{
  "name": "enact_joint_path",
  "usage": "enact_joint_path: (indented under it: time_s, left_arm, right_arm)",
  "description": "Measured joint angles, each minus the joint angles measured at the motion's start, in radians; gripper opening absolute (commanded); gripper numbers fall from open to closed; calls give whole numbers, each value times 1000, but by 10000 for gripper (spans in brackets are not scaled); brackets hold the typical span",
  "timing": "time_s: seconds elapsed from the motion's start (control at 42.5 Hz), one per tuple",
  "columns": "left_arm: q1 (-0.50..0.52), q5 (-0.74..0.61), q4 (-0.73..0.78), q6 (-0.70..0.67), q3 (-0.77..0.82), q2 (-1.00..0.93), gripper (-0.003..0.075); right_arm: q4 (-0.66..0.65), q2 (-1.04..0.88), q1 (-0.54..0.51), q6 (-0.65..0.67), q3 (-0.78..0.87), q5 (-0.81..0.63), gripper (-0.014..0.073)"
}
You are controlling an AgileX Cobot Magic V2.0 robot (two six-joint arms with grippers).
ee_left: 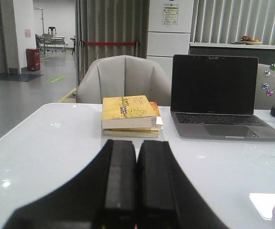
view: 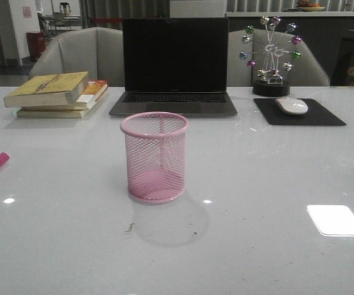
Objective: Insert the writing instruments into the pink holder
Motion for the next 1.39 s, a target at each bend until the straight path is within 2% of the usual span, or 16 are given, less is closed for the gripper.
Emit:
enact_joint_path:
  time_s: [0.8,1.059,1.2,1.388]
  left_arm:
    - [0,0,0,0,0,0,97]
    - [0,-62,-9,0,-12,0,97]
    - [0,7,-48,0,-133,0,97]
    - [0,197,-49,0,-370,61,97]
  right_arm:
    - [0,0,0,0,0,0,58]
    - [0,0,0,0,-10,-11,58]
    - [-10,0,0,0,-108,83,58]
    - [-50,27,0,0,-334,228,58]
